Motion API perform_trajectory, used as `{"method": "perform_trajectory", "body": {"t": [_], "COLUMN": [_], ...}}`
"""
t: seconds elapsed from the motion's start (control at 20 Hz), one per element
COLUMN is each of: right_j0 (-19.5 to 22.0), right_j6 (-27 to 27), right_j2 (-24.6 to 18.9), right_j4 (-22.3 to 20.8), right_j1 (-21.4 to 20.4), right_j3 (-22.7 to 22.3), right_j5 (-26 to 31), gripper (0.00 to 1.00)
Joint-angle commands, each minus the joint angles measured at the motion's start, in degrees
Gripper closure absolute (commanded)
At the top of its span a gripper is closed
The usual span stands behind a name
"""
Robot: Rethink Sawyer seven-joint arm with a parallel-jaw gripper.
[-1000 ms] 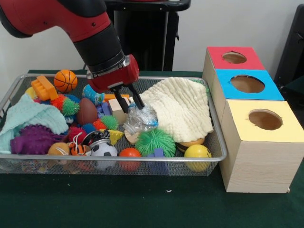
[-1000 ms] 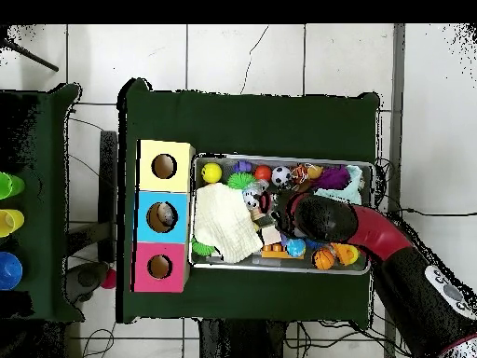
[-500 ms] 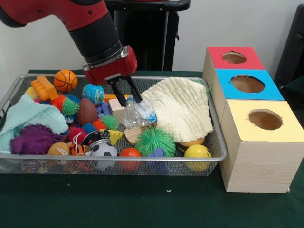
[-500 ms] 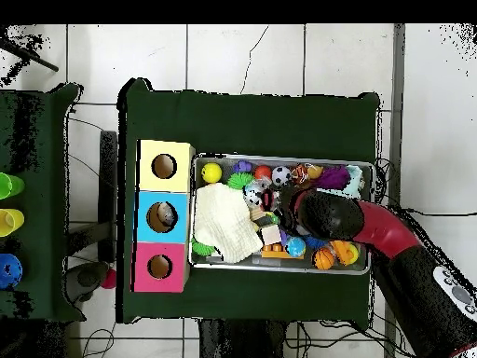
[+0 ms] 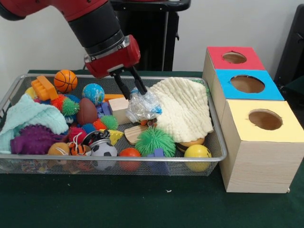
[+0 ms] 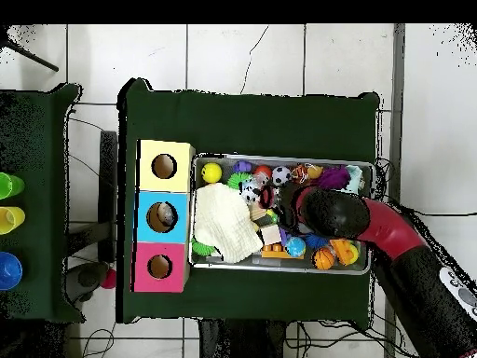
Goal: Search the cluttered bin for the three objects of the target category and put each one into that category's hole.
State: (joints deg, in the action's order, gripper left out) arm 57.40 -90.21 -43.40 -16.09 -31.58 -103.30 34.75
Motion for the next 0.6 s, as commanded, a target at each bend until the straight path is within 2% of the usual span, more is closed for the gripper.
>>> {"method": "perform_trajectory", "body": {"t": [0.05, 0.6], "right_j0": [1.26, 0.83], "right_j6": [1.22, -1.55], "right_j2": [-4.04, -5.24], "right_j4": [3.29, 4.82], "right_j1": [-1.09, -0.61], "right_j3": [-4.19, -7.04], "right_j5": [6.40, 2.77], "gripper": [1.00, 1.00]}}
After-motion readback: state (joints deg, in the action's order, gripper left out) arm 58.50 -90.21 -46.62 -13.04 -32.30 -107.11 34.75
